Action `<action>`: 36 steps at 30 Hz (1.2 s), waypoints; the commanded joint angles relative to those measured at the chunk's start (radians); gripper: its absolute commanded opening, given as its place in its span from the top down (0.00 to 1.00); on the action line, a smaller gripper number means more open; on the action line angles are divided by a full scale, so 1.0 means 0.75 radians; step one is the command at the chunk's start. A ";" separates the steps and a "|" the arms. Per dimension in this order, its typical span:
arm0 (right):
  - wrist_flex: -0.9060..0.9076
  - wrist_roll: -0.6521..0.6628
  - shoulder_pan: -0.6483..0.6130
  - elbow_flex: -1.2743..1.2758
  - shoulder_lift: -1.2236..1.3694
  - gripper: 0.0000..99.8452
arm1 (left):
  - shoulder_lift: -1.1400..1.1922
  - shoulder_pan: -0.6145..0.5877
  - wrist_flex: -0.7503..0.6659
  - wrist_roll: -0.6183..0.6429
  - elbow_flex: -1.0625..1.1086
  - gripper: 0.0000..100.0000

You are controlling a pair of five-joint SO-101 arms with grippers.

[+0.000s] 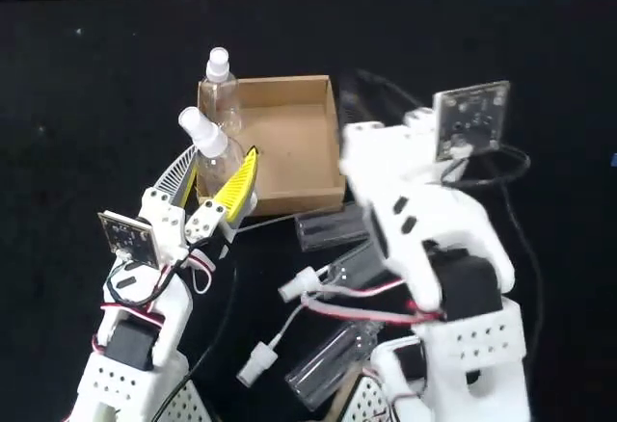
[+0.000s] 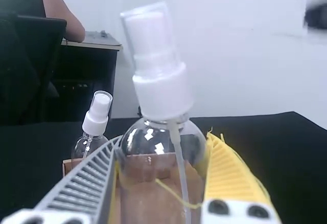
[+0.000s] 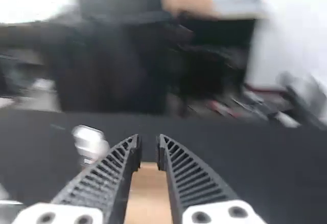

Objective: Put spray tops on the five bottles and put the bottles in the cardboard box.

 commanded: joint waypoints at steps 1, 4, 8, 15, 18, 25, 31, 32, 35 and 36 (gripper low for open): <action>-0.125 -0.008 0.225 0.253 -0.066 0.96 | -0.016 -0.001 -0.068 0.002 0.028 0.97; -0.260 -0.004 0.297 0.488 -0.079 0.96 | -0.014 0.001 -0.094 0.002 0.028 0.97; -0.507 -0.008 0.366 0.758 -0.085 0.96 | -0.014 -0.062 -0.057 0.000 0.028 0.97; -0.691 0.000 0.401 0.942 -0.085 0.96 | -0.006 -0.275 -0.231 0.010 0.028 0.97; -0.687 0.000 0.340 0.954 -0.085 0.96 | 0.090 -0.249 -0.350 0.010 0.032 0.97; -0.687 0.002 0.280 0.981 -0.083 0.96 | 0.720 -0.226 -1.019 0.000 0.021 0.97; -0.687 0.002 0.280 0.985 -0.083 0.96 | 1.352 -0.226 -1.446 0.000 -0.187 0.97; -0.689 0.002 0.276 0.985 -0.083 0.96 | 1.457 -0.226 -1.483 0.000 -0.238 0.97; -0.689 0.002 0.276 0.985 -0.083 0.96 | 1.712 -0.218 -1.643 0.002 -0.332 0.97; -0.689 0.002 0.276 0.985 -0.083 0.96 | 1.786 -0.216 -1.718 0.002 -0.355 0.97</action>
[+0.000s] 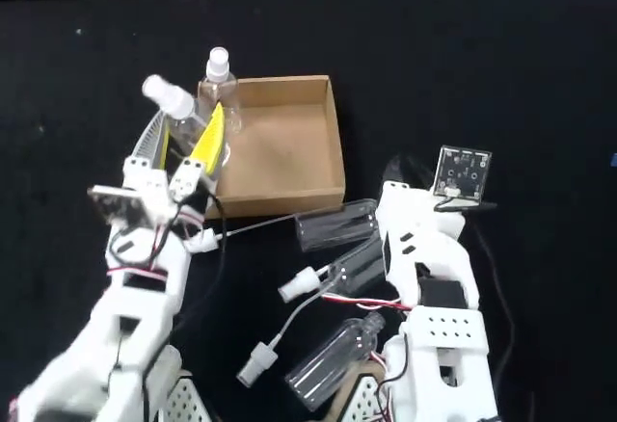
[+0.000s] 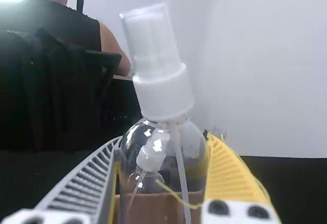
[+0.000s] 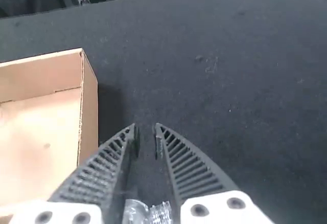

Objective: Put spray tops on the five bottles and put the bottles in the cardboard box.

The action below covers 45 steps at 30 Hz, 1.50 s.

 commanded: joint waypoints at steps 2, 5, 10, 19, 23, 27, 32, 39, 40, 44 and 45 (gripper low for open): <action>-0.039 0.002 -0.025 -0.005 -0.040 0.96 | 0.452 0.011 -0.383 0.000 -0.212 0.97; -0.041 0.002 -0.025 -0.005 -0.040 0.96 | 0.657 0.007 -0.528 0.000 -0.294 0.97; -0.043 0.002 -0.025 -0.007 -0.040 0.96 | 0.982 0.007 -0.667 0.000 -0.451 0.97; -0.043 0.002 -0.025 -0.009 -0.040 0.96 | 1.410 -0.013 -0.919 0.000 -0.623 0.97; -0.043 0.002 -0.025 -0.009 -0.040 0.96 | 1.538 -0.024 -0.978 0.000 -0.676 0.97; -0.043 0.002 -0.025 -0.011 -0.040 0.96 | 1.622 -0.017 -0.980 -0.002 -0.709 0.97; -0.043 0.002 -0.018 -0.011 -0.040 0.96 | 1.657 -0.021 -0.980 -0.002 -0.729 0.97; -0.045 0.002 -0.016 -0.011 -0.040 0.96 | 1.659 -0.024 -0.980 -0.029 -0.721 0.97; -0.045 0.002 -0.016 -0.011 -0.040 0.96 | 1.659 -0.019 -0.980 -0.065 -0.721 0.97; -0.045 0.002 -0.016 -0.011 -0.040 0.96 | 1.661 -0.009 -0.980 -0.155 -0.719 0.97; -0.045 0.002 -0.016 -0.011 -0.040 0.96 | 1.661 -0.009 -0.980 -0.158 -0.719 0.97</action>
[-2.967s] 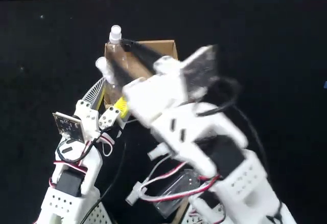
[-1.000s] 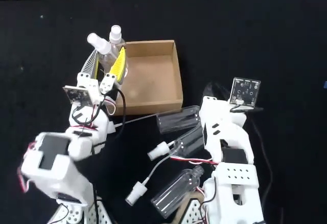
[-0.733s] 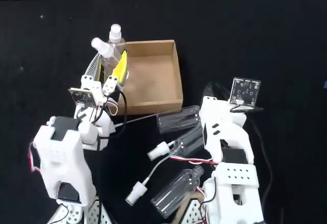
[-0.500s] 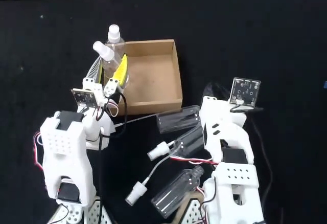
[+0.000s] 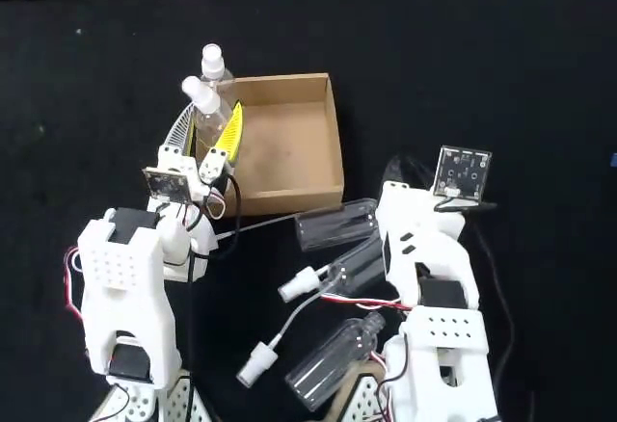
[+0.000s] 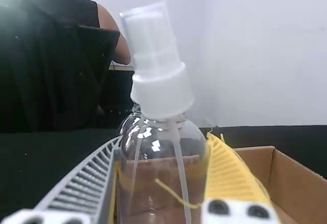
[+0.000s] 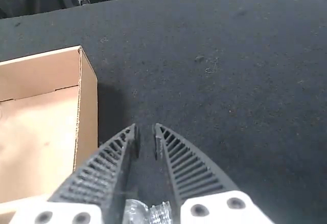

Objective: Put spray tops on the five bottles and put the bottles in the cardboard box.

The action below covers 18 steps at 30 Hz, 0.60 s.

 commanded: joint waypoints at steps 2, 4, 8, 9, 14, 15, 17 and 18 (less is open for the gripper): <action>-0.045 0.002 -0.016 -0.011 -0.040 0.96 | 0.002 -0.003 -0.027 -0.053 -0.038 0.97; -0.045 0.002 -0.016 -0.011 -0.040 0.96 | 0.002 -0.003 -0.027 -0.057 -0.038 0.97; -0.045 0.002 -0.016 -0.011 -0.040 0.96 | 0.002 -0.001 -0.027 -0.049 -0.038 0.89; -0.045 0.002 -0.016 -0.011 -0.040 0.96 | 0.002 -0.001 -0.025 -0.049 -0.038 0.86; -0.045 0.002 -0.016 -0.011 -0.040 0.96 | 0.002 -0.001 -0.023 -0.049 -0.024 0.81; -0.045 0.002 -0.016 -0.011 -0.040 0.96 | 0.002 -0.001 -0.023 -0.049 -0.024 0.81; -0.045 0.002 -0.016 -0.011 -0.040 0.96 | 0.002 -0.001 -0.023 -0.049 -0.024 0.81; -0.045 0.002 -0.016 -0.011 -0.040 0.96 | 0.002 -0.001 -0.023 -0.049 -0.024 0.80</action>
